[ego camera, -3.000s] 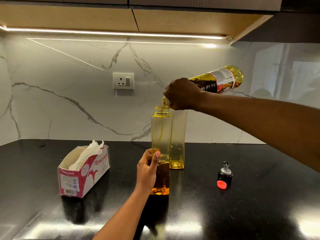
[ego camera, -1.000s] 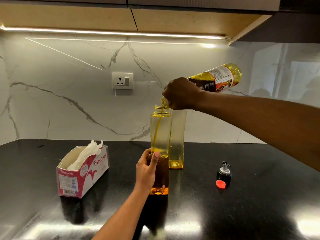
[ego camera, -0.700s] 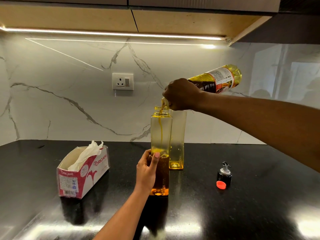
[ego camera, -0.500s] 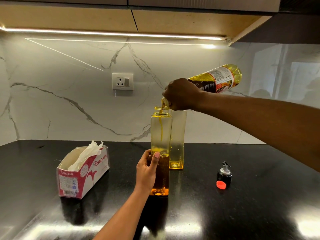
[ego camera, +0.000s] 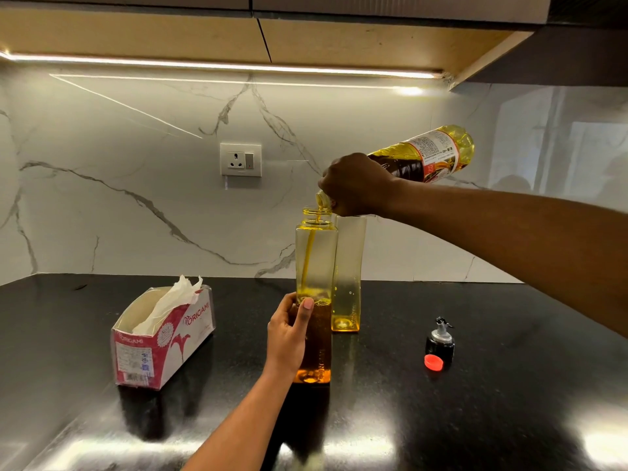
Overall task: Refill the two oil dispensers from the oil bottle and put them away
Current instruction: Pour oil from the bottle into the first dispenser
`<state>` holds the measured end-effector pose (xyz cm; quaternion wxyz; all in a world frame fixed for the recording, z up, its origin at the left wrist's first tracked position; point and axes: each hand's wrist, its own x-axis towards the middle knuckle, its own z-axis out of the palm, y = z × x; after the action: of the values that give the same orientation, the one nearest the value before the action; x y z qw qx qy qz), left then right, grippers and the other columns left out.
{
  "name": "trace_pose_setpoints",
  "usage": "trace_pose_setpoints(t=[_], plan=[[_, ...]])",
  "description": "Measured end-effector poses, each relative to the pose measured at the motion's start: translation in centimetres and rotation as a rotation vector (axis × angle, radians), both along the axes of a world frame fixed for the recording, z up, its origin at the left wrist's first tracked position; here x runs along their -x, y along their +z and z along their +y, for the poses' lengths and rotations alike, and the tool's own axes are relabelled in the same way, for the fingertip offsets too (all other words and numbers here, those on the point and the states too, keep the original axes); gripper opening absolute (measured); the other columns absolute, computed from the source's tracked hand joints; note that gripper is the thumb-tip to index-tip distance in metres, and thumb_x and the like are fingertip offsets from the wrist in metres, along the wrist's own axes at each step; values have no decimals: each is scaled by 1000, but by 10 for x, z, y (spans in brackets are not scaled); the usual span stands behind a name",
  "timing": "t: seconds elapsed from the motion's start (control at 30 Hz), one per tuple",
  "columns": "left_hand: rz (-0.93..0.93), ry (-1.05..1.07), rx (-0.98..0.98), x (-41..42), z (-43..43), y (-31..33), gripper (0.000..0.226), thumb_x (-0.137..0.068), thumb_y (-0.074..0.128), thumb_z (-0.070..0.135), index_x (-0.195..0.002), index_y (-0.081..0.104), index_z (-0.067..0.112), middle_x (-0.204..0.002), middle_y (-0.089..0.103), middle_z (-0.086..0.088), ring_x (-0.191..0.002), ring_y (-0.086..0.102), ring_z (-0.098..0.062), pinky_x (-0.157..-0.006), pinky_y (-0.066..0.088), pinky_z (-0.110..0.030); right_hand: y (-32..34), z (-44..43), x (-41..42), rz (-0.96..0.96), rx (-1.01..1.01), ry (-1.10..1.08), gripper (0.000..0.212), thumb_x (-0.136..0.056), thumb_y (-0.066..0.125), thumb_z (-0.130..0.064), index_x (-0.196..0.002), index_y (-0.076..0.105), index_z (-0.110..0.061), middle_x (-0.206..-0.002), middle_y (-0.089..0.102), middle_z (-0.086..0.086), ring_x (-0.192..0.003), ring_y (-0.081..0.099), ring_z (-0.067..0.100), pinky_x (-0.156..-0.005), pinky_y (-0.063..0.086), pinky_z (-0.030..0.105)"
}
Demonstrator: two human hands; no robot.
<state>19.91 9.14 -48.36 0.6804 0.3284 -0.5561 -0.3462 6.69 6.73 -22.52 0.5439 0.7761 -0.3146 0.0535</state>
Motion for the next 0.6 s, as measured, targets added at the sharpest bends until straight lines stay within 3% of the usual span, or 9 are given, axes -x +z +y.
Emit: trace_pose_setpoints(t=[0.17,0.6], plan=[[5,6,-1,1,2,1,80,-58,63,82,-101,61,15,-78,68,1,-74,67,-17,-64,55,-29,0,2,-1,-1,-8,-4,24,-86,48,-25,-87,66,-10,-84,66,7,-80,64,25,-59,34,28],[-4,5,6,0,2,1,77,-59,62,82,-101,62,17,-84,70,-3,-80,68,-22,-70,57,-33,1,3,-1,8,-9,-5,25,-86,46,-25,-86,66,-10,-84,67,7,-81,65,26,-59,35,28]])
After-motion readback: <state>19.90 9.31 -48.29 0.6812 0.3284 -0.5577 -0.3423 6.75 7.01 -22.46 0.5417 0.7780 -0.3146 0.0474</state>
